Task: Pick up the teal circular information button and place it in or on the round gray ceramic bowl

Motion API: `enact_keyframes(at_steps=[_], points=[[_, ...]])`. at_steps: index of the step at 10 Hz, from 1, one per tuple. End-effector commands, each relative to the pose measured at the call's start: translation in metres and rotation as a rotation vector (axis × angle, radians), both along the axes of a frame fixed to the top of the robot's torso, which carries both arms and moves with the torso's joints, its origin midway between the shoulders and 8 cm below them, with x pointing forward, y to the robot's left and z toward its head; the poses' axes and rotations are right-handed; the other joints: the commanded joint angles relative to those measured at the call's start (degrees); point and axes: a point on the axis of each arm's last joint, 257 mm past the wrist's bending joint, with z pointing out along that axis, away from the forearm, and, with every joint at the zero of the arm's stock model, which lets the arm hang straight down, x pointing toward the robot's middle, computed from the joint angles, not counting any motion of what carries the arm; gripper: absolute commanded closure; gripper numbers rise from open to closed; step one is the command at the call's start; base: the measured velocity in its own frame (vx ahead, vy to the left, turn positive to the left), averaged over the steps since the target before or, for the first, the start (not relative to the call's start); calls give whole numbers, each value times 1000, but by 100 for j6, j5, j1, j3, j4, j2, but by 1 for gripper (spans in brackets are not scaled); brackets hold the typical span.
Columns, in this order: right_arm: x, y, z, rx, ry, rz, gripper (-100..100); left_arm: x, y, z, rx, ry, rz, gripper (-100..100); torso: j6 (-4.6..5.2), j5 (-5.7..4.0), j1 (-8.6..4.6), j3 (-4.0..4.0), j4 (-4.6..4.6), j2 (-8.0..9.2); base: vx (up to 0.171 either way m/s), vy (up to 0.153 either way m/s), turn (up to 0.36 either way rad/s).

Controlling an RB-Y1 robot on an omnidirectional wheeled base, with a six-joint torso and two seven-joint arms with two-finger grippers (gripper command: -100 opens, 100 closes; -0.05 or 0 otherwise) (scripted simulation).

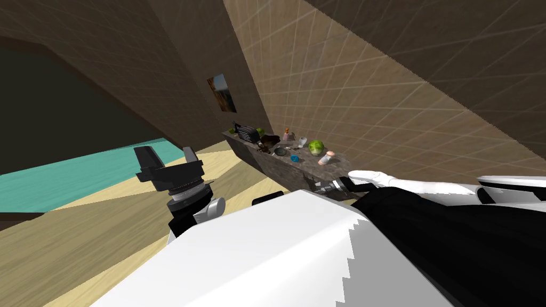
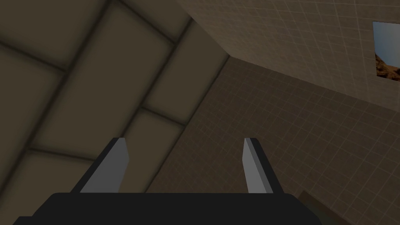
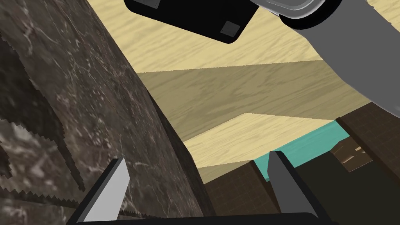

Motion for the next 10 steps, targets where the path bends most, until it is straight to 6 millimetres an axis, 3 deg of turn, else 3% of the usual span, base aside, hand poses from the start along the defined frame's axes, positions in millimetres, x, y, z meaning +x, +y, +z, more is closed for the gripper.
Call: enact_keyframes(at_steps=[1,4,5,8,9,10], points=[[6,-26,8,-63,5,6,-100,0,0,0,0,0,0,0,0,0,0,0,0,0,91,99,110],[21,-70,26,-170,10,19,-100,0,0,0,0,0,0,0,1,-1,-5,5,2,8,117,111,118],[21,-70,26,-170,10,19,-100,0,0,0,0,0,0,0,-2,-1,-2,7,3,11,83,75,53],[43,-120,53,-297,5,29,-100,0,0,0,0,0,0,0,-3,-3,-8,4,2,6,136,92,143],[44,-120,54,-299,5,30,-100,0,0,0,0,0,0,0,-3,0,4,-5,-2,-10,118,77,35],[51,-133,63,-334,2,34,-100,0,0,0,0,0,0,0,3,-2,-8,3,1,7,82,77,67]])
